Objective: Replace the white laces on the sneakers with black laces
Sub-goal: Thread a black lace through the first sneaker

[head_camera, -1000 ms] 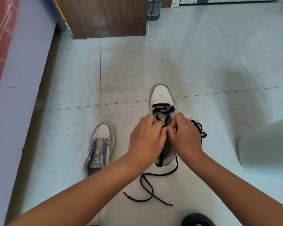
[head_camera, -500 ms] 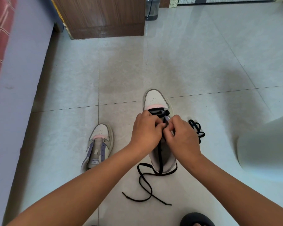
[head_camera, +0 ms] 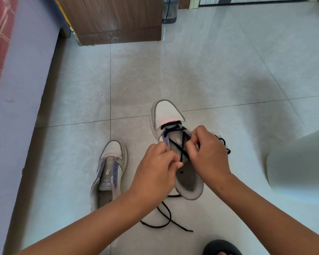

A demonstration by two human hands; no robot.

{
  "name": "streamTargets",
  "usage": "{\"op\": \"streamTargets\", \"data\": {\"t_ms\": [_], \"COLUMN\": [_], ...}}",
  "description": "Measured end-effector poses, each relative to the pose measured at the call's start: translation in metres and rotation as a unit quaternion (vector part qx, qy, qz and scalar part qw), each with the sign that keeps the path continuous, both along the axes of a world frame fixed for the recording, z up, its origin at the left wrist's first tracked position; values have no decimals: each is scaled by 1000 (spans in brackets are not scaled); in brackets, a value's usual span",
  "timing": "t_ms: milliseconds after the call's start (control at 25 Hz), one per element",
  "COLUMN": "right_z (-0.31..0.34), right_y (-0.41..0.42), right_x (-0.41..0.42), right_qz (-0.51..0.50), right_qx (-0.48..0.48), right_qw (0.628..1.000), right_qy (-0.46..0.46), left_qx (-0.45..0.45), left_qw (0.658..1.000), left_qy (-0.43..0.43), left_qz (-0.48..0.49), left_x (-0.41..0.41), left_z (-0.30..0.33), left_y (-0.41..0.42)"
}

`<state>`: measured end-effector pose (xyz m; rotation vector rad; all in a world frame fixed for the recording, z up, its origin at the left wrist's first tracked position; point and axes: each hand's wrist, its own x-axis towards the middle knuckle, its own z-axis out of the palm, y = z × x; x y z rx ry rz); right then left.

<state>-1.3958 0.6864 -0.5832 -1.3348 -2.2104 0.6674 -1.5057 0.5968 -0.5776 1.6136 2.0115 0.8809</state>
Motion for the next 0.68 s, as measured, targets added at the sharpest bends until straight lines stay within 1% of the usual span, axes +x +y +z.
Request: {"op": "streamTargets", "data": {"t_ms": [160, 280, 360, 440, 560, 640, 680], "right_z": [6, 8, 8, 8, 6, 4, 4], "right_y": [-1, 0, 0, -2, -1, -3, -5], "right_x": [1, 4, 5, 5, 8, 10, 11], "right_qz": [-7, -21, -24, -21, -30, -26, -15], "right_qx": [-1, -29, -27, -18, -34, -10, 28], "right_qw": [1000, 999, 999, 1000, 999, 1000, 999], "right_qy": [2, -5, -5, -13, -17, -14, -9], "left_qx": [52, 63, 65, 59, 42, 33, 33], "left_qw": [998, 997, 996, 997, 999, 998, 996], "left_qy": [43, 48, 54, 46, 21, 42, 74], "left_qz": [-2, -16, -21, -24, -28, -36, -36], "left_x": [8, 11, 10, 11, 13, 12, 8], "left_z": [-3, -1, -2, -2, -2, -3, -5], "left_y": [-7, -13, -15, -16, -18, -18, -17]}}
